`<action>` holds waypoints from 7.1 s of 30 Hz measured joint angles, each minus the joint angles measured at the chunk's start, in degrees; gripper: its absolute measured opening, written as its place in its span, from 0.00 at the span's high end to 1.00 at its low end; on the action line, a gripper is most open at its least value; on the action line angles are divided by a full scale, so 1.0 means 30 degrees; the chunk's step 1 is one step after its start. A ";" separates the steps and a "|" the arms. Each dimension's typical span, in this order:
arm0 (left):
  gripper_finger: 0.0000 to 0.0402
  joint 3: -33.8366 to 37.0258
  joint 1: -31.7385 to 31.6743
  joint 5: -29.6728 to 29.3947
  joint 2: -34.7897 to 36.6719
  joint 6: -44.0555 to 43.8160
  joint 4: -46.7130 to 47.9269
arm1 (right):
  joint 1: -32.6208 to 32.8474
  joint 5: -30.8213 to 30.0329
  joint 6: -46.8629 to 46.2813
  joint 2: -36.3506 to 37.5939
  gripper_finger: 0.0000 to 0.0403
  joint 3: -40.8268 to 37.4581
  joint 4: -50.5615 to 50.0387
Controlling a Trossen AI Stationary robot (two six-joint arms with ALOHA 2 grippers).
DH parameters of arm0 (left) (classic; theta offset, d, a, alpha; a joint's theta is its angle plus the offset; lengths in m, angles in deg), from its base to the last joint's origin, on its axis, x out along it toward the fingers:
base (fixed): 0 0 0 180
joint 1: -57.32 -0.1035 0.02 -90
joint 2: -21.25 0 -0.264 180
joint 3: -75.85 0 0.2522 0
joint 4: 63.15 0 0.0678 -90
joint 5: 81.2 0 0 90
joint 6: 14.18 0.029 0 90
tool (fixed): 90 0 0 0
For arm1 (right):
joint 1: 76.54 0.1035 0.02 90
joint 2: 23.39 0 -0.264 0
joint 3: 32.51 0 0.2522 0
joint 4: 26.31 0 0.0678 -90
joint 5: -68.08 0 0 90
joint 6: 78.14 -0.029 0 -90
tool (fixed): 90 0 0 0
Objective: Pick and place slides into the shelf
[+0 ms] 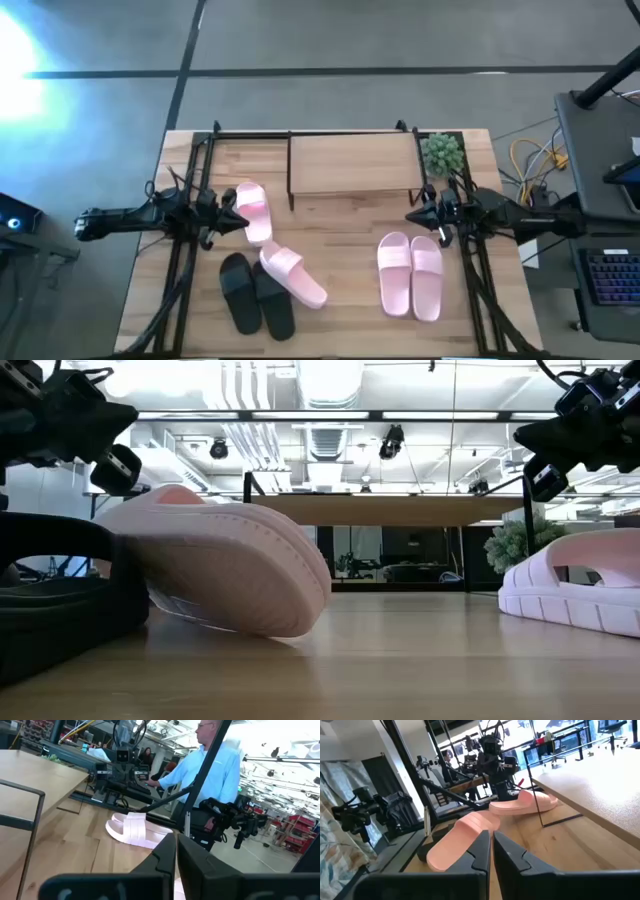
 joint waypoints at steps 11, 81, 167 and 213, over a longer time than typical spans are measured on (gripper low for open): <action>1.00 0.0000 0.0000 -0.0004 0.0000 0.0004 0.0000 | -0.0004 0.0000 0.0004 0.0000 0.97 0.0000 0.0006; 1.00 0.0000 0.0000 0.0000 -0.0012 0.0007 -0.0121 | 0.0232 0.2676 -1.5757 -0.2939 0.97 0.0031 1.1100; 1.00 0.0000 0.0000 -0.0648 -0.1032 -0.6314 -0.4647 | 1.7193 -0.4511 -1.9795 -3.5204 0.61 3.1130 -3.0974; 1.00 -0.0007 -0.0005 -0.5172 -0.4718 -0.4537 -0.4608 | 1.4906 -0.9690 -1.6475 -3.5088 0.86 2.0618 -2.8090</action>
